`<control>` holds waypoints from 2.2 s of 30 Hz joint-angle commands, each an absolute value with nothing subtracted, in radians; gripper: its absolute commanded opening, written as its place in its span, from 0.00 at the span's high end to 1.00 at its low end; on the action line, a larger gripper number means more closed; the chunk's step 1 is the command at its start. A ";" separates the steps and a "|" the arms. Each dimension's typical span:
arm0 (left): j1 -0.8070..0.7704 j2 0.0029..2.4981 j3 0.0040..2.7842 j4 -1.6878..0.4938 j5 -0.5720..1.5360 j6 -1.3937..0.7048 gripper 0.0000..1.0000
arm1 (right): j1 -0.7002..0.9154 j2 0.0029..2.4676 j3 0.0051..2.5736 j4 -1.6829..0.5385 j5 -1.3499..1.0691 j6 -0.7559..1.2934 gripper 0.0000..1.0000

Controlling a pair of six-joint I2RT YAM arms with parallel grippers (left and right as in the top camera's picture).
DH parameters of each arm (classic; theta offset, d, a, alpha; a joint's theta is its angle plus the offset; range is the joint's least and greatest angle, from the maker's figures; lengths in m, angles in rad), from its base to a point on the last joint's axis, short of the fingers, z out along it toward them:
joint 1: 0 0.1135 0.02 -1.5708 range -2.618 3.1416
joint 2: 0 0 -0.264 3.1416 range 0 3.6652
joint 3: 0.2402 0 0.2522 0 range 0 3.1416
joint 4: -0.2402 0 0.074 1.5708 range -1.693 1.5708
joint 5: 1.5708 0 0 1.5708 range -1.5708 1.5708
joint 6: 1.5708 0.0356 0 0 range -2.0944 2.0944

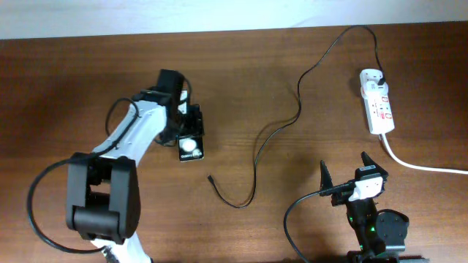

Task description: Plug charger to phone and switch on socket

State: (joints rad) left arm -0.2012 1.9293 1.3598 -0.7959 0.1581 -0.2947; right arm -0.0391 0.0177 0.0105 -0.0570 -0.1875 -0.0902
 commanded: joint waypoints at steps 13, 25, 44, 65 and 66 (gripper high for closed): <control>-0.143 1.900 1.361 -0.774 0.397 -0.159 0.37 | -0.033 0.013 0.006 -0.064 -0.183 -0.097 0.01; -0.143 1.900 1.360 -0.772 0.505 -0.136 0.38 | -0.033 0.013 0.006 -0.063 -0.183 -0.097 0.01; -0.143 1.900 1.360 -0.763 0.640 -0.059 0.38 | -0.033 0.170 0.305 -0.180 -0.393 0.309 0.01; -0.143 1.900 1.360 -0.761 0.640 -0.059 0.35 | 0.244 1.599 1.172 -0.651 -0.766 0.268 0.18; -0.143 1.900 1.360 -0.761 0.640 -0.059 0.36 | 0.282 1.642 1.172 -0.610 -0.762 0.271 0.19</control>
State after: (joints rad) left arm -0.1490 1.9293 1.3575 -0.7628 0.6064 -0.0742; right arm 0.2005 1.5581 1.1549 -0.6590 -0.8242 0.2836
